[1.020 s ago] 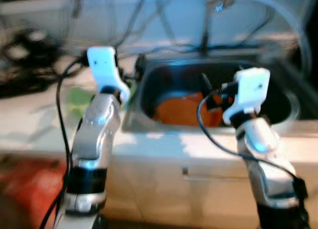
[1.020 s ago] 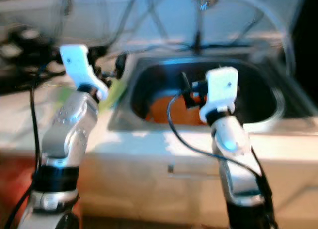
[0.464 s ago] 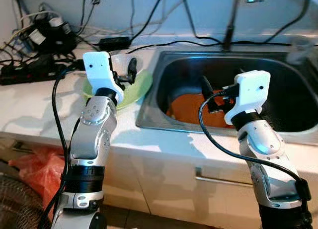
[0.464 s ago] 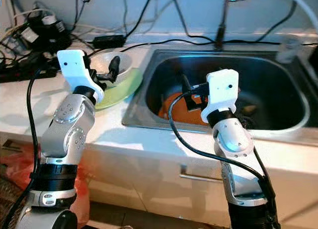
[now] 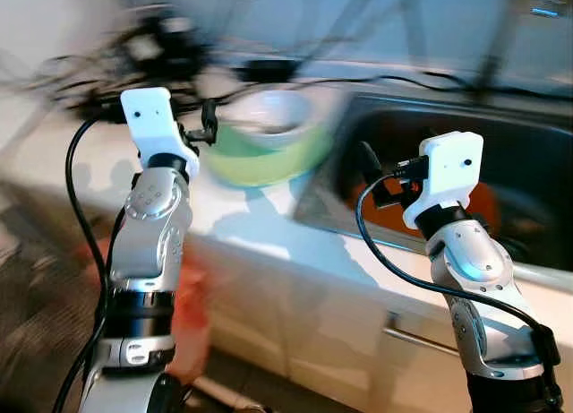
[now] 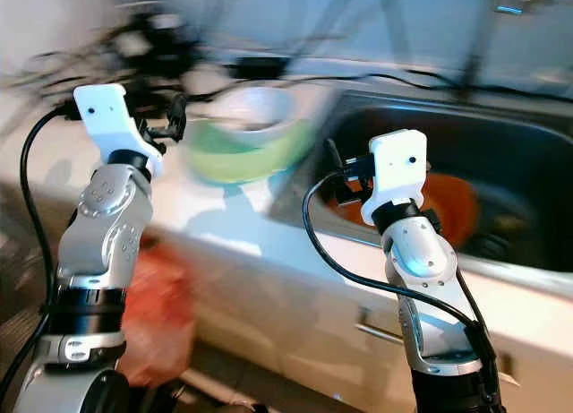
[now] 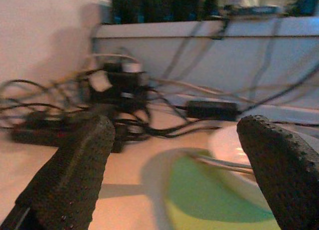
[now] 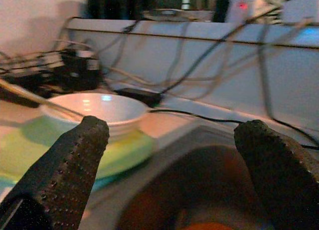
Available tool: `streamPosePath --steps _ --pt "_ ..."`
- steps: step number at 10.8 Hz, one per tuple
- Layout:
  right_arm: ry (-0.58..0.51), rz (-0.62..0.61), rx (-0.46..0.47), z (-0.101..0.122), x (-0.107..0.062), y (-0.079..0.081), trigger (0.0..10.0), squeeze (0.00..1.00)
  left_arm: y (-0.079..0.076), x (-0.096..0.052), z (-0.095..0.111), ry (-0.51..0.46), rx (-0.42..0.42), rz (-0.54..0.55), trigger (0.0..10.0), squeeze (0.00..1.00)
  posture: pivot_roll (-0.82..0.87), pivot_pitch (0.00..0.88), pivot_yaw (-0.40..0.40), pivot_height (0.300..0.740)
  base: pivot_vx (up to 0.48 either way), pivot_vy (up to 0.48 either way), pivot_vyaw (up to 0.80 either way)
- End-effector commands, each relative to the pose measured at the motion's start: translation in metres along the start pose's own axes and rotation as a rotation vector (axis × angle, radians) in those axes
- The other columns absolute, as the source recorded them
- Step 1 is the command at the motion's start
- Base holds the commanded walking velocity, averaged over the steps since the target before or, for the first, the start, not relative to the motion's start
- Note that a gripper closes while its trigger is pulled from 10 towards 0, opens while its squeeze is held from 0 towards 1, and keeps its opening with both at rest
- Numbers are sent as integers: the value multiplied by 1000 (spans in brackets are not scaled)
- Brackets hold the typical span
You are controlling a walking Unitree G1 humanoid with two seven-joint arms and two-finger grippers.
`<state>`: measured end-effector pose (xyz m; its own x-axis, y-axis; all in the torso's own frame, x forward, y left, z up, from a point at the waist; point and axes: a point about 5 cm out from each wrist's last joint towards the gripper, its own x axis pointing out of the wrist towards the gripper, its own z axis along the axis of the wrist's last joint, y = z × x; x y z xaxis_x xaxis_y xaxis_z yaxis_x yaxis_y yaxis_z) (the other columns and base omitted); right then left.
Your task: Kitchen organization
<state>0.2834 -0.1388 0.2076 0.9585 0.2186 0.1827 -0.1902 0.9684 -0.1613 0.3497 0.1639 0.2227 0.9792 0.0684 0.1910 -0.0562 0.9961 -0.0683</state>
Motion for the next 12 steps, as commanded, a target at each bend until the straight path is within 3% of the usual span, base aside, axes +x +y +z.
streamPosePath --steps 1,5,10,12 --pt "-13 24 5 4 1 5 10000 0 12 4 0 8 -1 58 10000 0 -80 0 96 740 0 0 681" --pt "-10 24 17 5 1 5 10000 0 18 11 -17 103 -126 66 10000 0 -85 0 95 740 0 0 0" --pt "7 77 23 9 -11 14 10000 0 11 25 -33 149 -292 30 10000 0 -133 0 88 740 0 0 91" --pt "42 64 37 7 -21 14 10000 0 2 34 -36 160 -327 6 10000 0 -169 0 101 740 0 0 0"
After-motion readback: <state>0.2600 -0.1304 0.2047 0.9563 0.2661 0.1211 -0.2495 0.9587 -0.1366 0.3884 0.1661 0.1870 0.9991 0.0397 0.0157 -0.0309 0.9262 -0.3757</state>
